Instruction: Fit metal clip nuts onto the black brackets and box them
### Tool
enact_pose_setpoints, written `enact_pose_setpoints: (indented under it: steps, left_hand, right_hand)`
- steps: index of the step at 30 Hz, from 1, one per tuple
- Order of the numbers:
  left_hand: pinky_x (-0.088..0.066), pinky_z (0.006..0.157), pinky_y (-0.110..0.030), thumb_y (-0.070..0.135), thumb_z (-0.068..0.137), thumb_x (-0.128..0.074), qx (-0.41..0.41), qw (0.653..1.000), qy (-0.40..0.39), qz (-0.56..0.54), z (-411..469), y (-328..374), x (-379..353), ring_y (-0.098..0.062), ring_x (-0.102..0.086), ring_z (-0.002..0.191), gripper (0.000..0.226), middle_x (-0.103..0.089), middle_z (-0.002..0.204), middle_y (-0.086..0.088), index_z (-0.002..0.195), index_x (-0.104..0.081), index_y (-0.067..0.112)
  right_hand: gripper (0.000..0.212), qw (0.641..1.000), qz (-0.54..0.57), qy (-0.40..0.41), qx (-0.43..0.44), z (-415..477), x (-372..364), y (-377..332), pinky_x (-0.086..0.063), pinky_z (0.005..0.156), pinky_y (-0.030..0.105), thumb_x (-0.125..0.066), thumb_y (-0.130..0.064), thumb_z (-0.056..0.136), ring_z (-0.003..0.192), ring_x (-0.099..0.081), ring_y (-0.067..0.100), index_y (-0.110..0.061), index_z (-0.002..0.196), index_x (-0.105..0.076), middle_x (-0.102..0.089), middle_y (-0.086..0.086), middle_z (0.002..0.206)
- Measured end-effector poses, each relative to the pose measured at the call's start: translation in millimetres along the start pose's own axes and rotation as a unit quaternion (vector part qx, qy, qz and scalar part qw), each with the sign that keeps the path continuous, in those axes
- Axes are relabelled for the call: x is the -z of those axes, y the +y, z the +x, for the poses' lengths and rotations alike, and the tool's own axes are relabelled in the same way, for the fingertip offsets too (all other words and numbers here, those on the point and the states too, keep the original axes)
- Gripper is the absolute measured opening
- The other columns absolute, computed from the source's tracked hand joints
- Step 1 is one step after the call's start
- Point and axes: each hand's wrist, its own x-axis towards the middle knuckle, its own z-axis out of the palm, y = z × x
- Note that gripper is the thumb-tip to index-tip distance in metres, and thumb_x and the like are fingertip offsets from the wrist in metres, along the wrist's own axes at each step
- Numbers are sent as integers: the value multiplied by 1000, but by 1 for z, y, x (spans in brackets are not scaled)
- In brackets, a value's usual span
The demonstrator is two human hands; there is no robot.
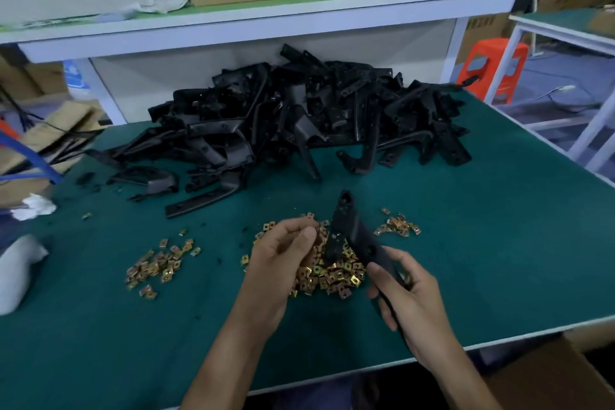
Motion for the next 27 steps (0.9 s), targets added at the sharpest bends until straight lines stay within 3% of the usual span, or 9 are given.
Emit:
enact_pose_setpoints:
  steps: [3, 7, 11, 16, 27]
  left_hand:
    - [-50, 80, -30, 13, 90, -68, 23, 999, 4, -44, -4, 0, 2, -17, -61, 84, 13, -69, 90, -4, 96, -79, 18]
    - [-54, 81, -30, 3, 90, -68, 48, 997, 14, -67, -6, -1, 1, -17, -67, 89, 18, -74, 97, -6, 94, -79, 17]
    - [-57, 70, -30, 0, 88, -69, 67, 995, 12, -73, -7, 4, 2, -19, -68, 79, 18, -73, 91, -10, 88, -78, 15]
    - [-55, 55, -26, -5, 89, -67, 84, 992, 17, -93, -6, 7, 5, -16, -68, 66, 14, -71, 81, -9, 96, -69, 6]
    - [-51, 53, -23, -1, 85, -73, 103, 994, -25, -2, 0, 9, 20, -14, -64, 62, 18, -68, 77, -9, 97, -71, 12]
  right_hand:
    - [20, 1000, -20, 5, 3, -2, -2, 2, -30, 39, 21, -74, -31, 89, 38, -37, 18, -31, 109, -72, -63, 14, 65]
    - [18, 999, -39, 7, 7, -4, -4, 3, -30, 39, 20, -73, -21, 94, 40, -40, 15, -34, 107, -72, -63, 12, 64]
    - [21, 999, -52, 9, 13, -6, -4, 0, -31, 40, 22, -71, -18, 95, 42, -40, 15, -37, 105, -72, -62, 10, 64]
    - [22, 998, -53, 13, 22, -7, -6, -3, -32, 40, 22, -71, -17, 95, 45, -41, 17, -37, 103, -72, -61, 9, 63]
    - [20, 990, -140, -13, 27, -7, -5, 1, -40, 47, 25, -73, -32, 92, 49, -48, 12, -44, 107, -67, -63, 4, 61]
